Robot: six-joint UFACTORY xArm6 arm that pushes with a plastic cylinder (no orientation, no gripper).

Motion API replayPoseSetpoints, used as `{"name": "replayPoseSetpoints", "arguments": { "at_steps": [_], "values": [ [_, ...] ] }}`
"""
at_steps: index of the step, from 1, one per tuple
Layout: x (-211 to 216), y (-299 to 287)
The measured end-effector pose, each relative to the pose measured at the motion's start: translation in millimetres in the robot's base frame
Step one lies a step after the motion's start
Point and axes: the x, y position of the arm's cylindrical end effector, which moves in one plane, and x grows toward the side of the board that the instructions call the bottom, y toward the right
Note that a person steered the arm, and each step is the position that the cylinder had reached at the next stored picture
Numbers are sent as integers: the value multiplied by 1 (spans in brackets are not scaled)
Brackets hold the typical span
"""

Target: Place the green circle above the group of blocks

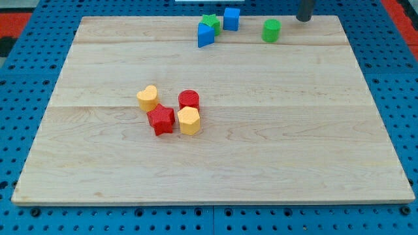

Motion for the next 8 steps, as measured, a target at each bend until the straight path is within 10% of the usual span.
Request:
{"name": "replayPoseSetpoints", "arguments": {
  "at_steps": [3,6,8],
  "values": [
    [2,-85],
    [167,-189],
    [156,-285]
  ]
}}
